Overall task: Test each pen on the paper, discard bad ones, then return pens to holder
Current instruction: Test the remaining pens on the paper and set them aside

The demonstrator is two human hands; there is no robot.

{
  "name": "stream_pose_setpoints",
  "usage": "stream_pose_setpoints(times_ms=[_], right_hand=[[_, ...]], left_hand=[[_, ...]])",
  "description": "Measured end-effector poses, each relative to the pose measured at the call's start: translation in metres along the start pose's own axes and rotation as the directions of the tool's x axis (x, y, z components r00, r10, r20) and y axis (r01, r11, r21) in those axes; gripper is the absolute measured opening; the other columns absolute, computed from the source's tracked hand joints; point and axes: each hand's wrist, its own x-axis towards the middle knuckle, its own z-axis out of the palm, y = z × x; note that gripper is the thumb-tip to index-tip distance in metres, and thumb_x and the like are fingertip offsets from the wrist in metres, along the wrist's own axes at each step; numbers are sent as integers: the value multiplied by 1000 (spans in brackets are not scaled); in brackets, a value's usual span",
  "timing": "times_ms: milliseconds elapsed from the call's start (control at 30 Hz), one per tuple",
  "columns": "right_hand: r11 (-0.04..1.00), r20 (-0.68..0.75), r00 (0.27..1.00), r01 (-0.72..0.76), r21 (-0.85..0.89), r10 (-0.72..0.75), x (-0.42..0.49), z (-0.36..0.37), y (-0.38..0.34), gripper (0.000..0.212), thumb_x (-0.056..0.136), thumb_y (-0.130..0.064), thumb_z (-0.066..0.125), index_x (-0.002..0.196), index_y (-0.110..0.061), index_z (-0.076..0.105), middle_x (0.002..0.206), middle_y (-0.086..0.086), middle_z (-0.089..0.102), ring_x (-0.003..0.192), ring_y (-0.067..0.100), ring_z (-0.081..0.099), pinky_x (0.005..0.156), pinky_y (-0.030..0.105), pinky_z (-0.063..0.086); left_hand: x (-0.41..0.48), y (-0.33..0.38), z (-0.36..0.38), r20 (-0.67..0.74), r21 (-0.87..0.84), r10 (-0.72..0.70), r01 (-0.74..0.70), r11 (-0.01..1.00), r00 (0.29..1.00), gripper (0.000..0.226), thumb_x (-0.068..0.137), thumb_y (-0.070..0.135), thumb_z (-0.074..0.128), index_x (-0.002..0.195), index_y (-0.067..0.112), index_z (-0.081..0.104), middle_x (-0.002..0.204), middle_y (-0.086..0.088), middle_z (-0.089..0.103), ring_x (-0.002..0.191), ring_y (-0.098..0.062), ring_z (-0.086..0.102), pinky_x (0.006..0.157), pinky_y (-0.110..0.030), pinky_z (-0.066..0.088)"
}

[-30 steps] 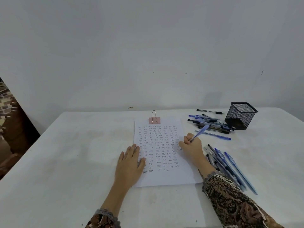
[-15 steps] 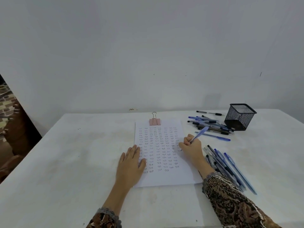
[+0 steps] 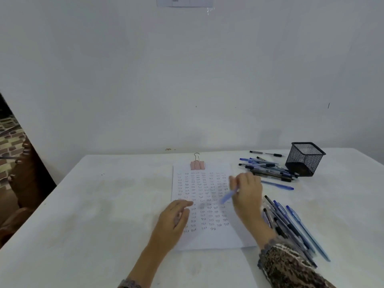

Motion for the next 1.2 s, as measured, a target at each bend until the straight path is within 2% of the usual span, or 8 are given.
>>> stream_pose_setpoints(times_ms=[100, 233, 367, 467, 567, 667, 1100, 1200], right_hand=[[951, 56, 988, 154, -269, -144, -25, 18, -18, 20, 85, -28, 47, 74, -12, 50, 73, 5, 50, 67, 20, 37, 59, 29, 27], [920, 41, 983, 180, -348, -176, -48, 28, -29, 14, 77, -28, 56, 75, -15, 54, 82, 6, 50, 71, 22, 35, 62, 33, 25], [905, 54, 924, 382, -185, -379, -48, 23, -27, 12, 82, -33, 56, 87, -22, 55, 88, -3, 57, 74, 19, 38, 66, 31, 27], [869, 28, 875, 483, -110, -483, -48, 18, -22, 14, 82, -27, 65, 90, -26, 54, 77, -12, 61, 75, 15, 36, 66, 27, 26], [860, 53, 864, 503, -84, -500, -48, 16, -20, 27, 74, -19, 75, 89, -26, 53, 69, -14, 56, 72, 13, 32, 65, 26, 22], [852, 43, 856, 517, -80, -515, -46, 15, -22, 19, 79, -17, 67, 87, -26, 52, 67, -15, 55, 70, 12, 31, 64, 26, 23], [846, -3, 850, 525, -91, -527, -37, 13, -19, 14, 91, -13, 51, 85, -26, 50, 65, -15, 56, 71, 12, 31, 65, 26, 22], [838, 15, 843, 536, -103, -537, -37, 13, -18, 21, 82, -11, 60, 79, -28, 49, 61, -14, 51, 72, 12, 33, 66, 27, 19]], left_hand=[[3, 19, 3, 153, -146, -72, 95, 985, 986, 19, 85, 44, 43, 99, 45, 56, 78, 2, 65, 63, 0, 53, 61, -16, 44], [8, 19, 17, 216, 10, -66, 66, 998, 974, 20, 92, 42, 45, 102, 35, 60, 70, 1, 59, 61, -4, 47, 61, -22, 41], [13, 19, 16, 137, 79, -76, 66, 995, 988, 21, 96, 27, 42, 91, 17, 60, 65, 12, 51, 57, -1, 46, 56, -14, 36], [15, 19, 13, 160, 48, -118, 112, 993, 980, 30, 95, 28, 44, 72, 13, 54, 56, 9, 44, 51, -4, 38, 52, -16, 32], [16, 16, 14, 150, 60, -104, 96, 994, 983, 40, 95, 30, 46, 58, 16, 41, 46, 9, 33, 46, -7, 32, 49, -17, 27], [18, 15, 13, 136, 77, -90, 80, 994, 987, 46, 94, 29, 47, 51, 20, 33, 39, 8, 31, 41, -8, 30, 46, -15, 25], [24, 18, 14, 118, 100, -125, 113, 989, 985, 53, 92, 39, 48, 47, 19, 27, 37, 7, 22, 40, -9, 24, 43, -16, 22], [21, 17, 13, 124, 90, -122, 111, 990, 985, 49, 92, 35, 49, 49, 20, 31, 40, 9, 27, 41, -7, 27, 45, -15, 24]])
